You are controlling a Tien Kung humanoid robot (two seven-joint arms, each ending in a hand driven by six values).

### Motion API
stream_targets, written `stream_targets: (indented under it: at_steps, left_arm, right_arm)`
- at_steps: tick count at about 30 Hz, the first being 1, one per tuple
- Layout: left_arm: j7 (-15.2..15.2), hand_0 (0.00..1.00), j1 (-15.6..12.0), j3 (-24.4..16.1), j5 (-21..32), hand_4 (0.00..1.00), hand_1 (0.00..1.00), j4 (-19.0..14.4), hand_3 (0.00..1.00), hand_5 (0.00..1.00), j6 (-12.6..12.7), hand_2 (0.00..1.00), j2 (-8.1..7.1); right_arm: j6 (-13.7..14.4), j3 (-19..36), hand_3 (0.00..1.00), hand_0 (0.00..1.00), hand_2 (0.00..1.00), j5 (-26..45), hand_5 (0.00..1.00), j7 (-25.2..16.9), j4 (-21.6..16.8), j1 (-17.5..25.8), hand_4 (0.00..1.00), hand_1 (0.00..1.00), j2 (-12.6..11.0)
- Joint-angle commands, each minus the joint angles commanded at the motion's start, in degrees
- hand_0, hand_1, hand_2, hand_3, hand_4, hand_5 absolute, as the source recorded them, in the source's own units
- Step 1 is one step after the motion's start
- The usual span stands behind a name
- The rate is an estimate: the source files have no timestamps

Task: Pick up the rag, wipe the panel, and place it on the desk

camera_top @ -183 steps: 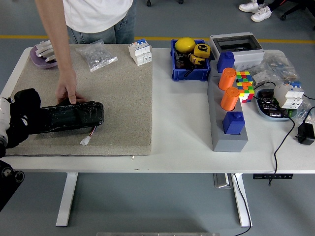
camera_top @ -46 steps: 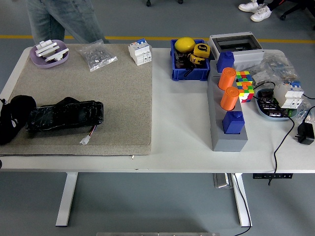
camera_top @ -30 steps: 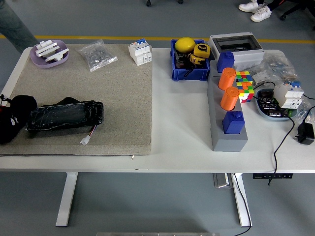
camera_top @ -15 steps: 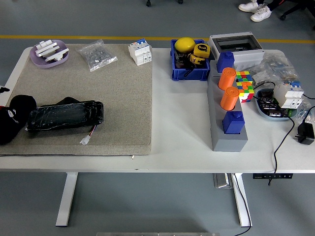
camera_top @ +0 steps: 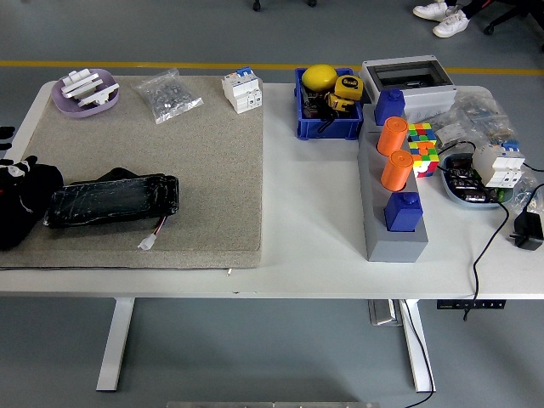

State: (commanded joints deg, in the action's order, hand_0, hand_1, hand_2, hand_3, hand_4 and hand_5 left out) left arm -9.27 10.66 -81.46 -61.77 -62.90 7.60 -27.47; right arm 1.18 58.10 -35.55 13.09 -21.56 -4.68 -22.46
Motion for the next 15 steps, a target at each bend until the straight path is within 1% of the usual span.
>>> stream_targets:
  at_steps: [2,5,6,8,9,11,15]
  left_arm:
    - [-1.0,0.55,-0.4,-0.6,4.8,0.824,0.725,-0.2,0.608,0.022,-0.9,0.718,0.85]
    - [-2.6,0.55,-1.2,-2.3,12.3,0.824,0.725,-1.0,0.608,0.022,-2.2,0.718,2.7]
    - [-2.9,0.577,-1.4,-2.8,14.5,0.828,0.724,-1.2,0.601,0.023,-2.4,0.696,3.07]
    - [-3.8,0.577,-1.7,-4.2,19.4,0.828,0.724,-1.7,0.601,0.023,-2.6,0.696,3.92]
    - [-4.0,0.577,-1.8,-4.6,21.9,0.828,0.724,-1.9,0.601,0.023,-2.7,0.696,4.1]
    - [-4.3,0.577,-1.9,-5.1,24.2,0.828,0.724,-2.1,0.601,0.023,-2.6,0.696,4.21]
    - [-4.7,0.587,-2.3,-6.6,24.0,0.827,0.725,-2.7,0.596,0.031,-2.3,0.686,4.26]
  right_arm:
    - [-0.1,-0.1,0.676,0.801,0.707,0.1,0.733,0.0,0.1,0.2,0.998,0.698,0.1]
    - [-0.2,0.0,0.676,0.801,0.707,0.1,0.733,0.0,0.2,0.6,0.998,0.698,0.6]
    - [-0.2,0.1,0.676,0.8,0.707,0.1,0.734,-0.1,0.2,0.8,0.998,0.697,0.7]
    - [-0.3,-0.1,0.676,0.8,0.707,0.2,0.734,-0.1,0.3,1.1,0.998,0.697,0.9]
    - [-0.4,-0.1,0.676,0.8,0.707,0.3,0.734,-0.1,0.4,1.3,0.998,0.697,1.0]
    - [-0.5,-0.3,0.676,0.8,0.707,0.5,0.734,-0.1,0.5,1.5,0.998,0.697,1.2]
    - [-0.7,-0.4,0.676,0.8,0.707,0.8,0.734,0.0,0.8,1.9,0.998,0.698,1.5]
